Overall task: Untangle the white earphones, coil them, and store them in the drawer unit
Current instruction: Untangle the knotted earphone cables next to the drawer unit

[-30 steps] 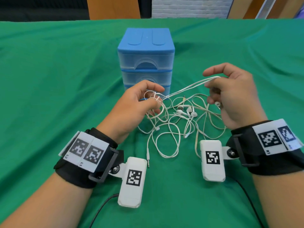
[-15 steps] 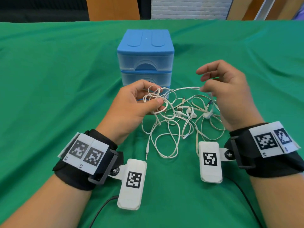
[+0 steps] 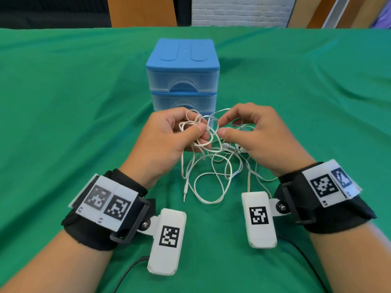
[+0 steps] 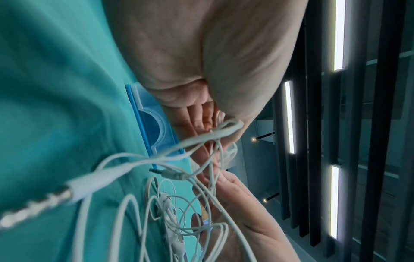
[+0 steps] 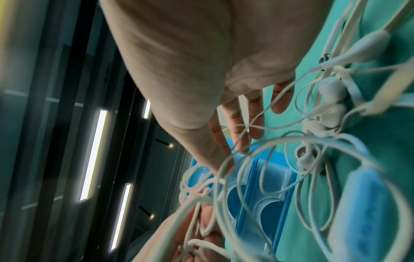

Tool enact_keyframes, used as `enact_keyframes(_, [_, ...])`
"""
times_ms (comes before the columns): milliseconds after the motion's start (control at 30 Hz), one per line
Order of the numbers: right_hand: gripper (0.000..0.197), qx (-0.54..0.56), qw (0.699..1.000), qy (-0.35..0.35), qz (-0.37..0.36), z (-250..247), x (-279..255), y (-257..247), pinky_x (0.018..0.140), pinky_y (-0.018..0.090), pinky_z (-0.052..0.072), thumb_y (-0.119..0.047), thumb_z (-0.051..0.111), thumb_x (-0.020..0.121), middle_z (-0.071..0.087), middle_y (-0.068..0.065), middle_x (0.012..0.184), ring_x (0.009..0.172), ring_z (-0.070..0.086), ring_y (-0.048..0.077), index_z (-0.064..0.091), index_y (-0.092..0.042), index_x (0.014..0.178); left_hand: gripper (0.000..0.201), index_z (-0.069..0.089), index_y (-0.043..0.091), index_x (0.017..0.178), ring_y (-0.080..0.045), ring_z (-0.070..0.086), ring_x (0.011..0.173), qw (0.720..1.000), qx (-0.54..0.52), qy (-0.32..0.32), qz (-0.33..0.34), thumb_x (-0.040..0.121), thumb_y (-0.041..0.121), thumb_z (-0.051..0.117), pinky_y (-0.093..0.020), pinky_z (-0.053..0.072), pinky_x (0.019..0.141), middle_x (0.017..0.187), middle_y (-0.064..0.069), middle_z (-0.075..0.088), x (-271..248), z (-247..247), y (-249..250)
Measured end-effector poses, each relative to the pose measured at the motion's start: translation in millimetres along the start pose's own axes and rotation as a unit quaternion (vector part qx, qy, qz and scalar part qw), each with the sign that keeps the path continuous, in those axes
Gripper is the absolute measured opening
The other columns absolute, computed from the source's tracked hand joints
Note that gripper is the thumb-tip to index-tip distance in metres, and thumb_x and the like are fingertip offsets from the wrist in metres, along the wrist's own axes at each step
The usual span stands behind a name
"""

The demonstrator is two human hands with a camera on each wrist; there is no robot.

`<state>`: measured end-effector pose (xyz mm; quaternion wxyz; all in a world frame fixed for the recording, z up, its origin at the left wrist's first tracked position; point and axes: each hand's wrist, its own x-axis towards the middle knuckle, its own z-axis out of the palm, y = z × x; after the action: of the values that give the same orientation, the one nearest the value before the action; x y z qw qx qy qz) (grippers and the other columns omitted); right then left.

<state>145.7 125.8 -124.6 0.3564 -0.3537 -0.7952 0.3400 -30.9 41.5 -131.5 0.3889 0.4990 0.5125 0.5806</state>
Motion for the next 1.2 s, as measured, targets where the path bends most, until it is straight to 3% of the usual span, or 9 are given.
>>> enact_keyframes(100, [0.007, 0.020, 1.000, -0.006, 0.002, 2.7, -0.4, -0.2, 0.098, 0.038, 0.046, -0.029, 0.076, 0.077, 0.069, 0.010, 0.096, 0.097, 0.064, 0.020, 0.075, -0.022, 0.078, 0.010, 0.067, 0.008, 0.087, -0.020, 0.069, 0.066, 1.000, 0.003, -0.001, 0.001, 0.094, 0.003, 0.065, -0.032, 0.059, 0.066, 0.075, -0.009, 0.071, -0.5, -0.1, 0.7])
enact_keyframes(233, [0.013, 0.091, 0.996, -0.007, 0.001, 2.5, -0.9, -4.2, 0.103, 0.029, 0.041, -0.029, 0.075, 0.080, 0.068, 0.004, 0.106, 0.103, 0.064, 0.009, 0.077, -0.016, 0.082, 0.008, 0.068, 0.006, 0.086, -0.015, 0.066, 0.063, 1.000, 0.025, 0.006, 0.005, 0.094, 0.006, 0.066, -0.027, 0.054, 0.058, 0.073, -0.007, 0.069, -0.6, -1.5, 1.3])
enact_keyframes(400, [0.004, 0.079, 0.997, -0.025, -0.003, 3.9, -2.1, -5.7, 0.110, 0.041, 0.040, -0.020, 0.078, 0.083, 0.067, 0.004, 0.112, 0.109, 0.063, 0.008, 0.078, -0.016, 0.085, 0.007, 0.069, 0.004, 0.090, -0.014, 0.064, 0.063, 0.999, 0.043, -0.002, 0.007, 0.094, 0.009, 0.066, -0.027, 0.053, 0.058, 0.071, -0.006, 0.069, -1.6, -1.4, 1.3])
enact_keyframes(500, [0.005, 0.111, 0.994, -0.003, 0.022, 4.4, -0.7, -4.9, 0.106, 0.037, 0.043, -0.021, 0.077, 0.080, 0.068, 0.006, 0.108, 0.104, 0.064, 0.008, 0.074, -0.017, 0.078, 0.010, 0.066, 0.006, 0.087, -0.013, 0.062, 0.060, 0.998, 0.067, -0.018, 0.002, 0.096, 0.011, 0.065, -0.028, 0.054, 0.056, 0.071, -0.006, 0.067, -2.3, -1.2, 2.3])
enact_keyframes(600, [0.006, 0.131, 0.990, 0.023, 0.038, 4.3, -0.2, -4.9, 0.100, 0.032, 0.045, -0.022, 0.075, 0.079, 0.068, 0.007, 0.107, 0.098, 0.063, 0.007, 0.071, -0.018, 0.075, 0.016, 0.063, 0.001, 0.087, -0.016, 0.061, 0.057, 0.996, 0.083, -0.026, -0.005, 0.097, 0.013, 0.063, -0.042, 0.058, 0.061, 0.071, -0.008, 0.064, -2.4, -0.5, 2.7])
enact_keyframes(767, [0.011, 0.030, 0.995, 0.066, 0.064, 2.7, 0.9, 2.3, 0.093, 0.026, 0.041, -0.015, 0.074, 0.080, 0.066, 0.001, 0.103, 0.100, 0.061, 0.013, 0.069, -0.016, 0.071, 0.019, 0.061, -0.001, 0.088, -0.019, 0.065, 0.057, 0.996, 0.080, -0.028, -0.020, 0.099, 0.015, 0.060, -0.026, 0.053, 0.054, 0.071, -0.007, 0.062, -2.2, 0.7, 2.0])
enact_keyframes(900, [0.013, -0.024, 0.996, 0.067, 0.053, 0.1, 1.0, 3.8, 0.087, 0.025, 0.037, -0.016, 0.074, 0.078, 0.061, 0.001, 0.107, 0.105, 0.056, 0.015, 0.064, -0.025, 0.076, 0.017, 0.063, 0.002, 0.088, -0.018, 0.066, 0.058, 0.998, 0.057, -0.017, -0.030, 0.099, 0.015, 0.061, -0.024, 0.052, 0.054, 0.073, -0.005, 0.066, -2.0, 1.3, 0.9])
enact_keyframes(1033, [0.007, 0.057, 0.997, 0.054, -0.013, -1.8, -1.4, -6.4, 0.098, 0.029, 0.040, -0.026, 0.074, 0.074, 0.062, 0.004, 0.111, 0.108, 0.058, 0.009, 0.067, -0.024, 0.075, 0.014, 0.065, 0.003, 0.087, -0.016, 0.064, 0.057, 0.999, 0.037, 0.021, -0.017, 0.096, 0.013, 0.064, -0.027, 0.053, 0.055, 0.072, -0.008, 0.065, -0.2, -1.1, -0.5])
enact_keyframes(1200, [0.035, 0.005, 1.000, -0.025, 0.013, 9.6, -6.8, -13.8, 0.102, 0.029, 0.037, -0.059, 0.077, 0.070, 0.061, -0.013, 0.108, 0.115, 0.057, 0.008, 0.074, -0.025, 0.065, 0.013, 0.065, 0.003, 0.083, -0.012, 0.062, 0.054, 0.999, 0.026, 0.012, -0.016, 0.095, 0.007, 0.065, -0.030, 0.057, 0.058, 0.068, -0.004, 0.063, -0.5, 2.1, 0.5])
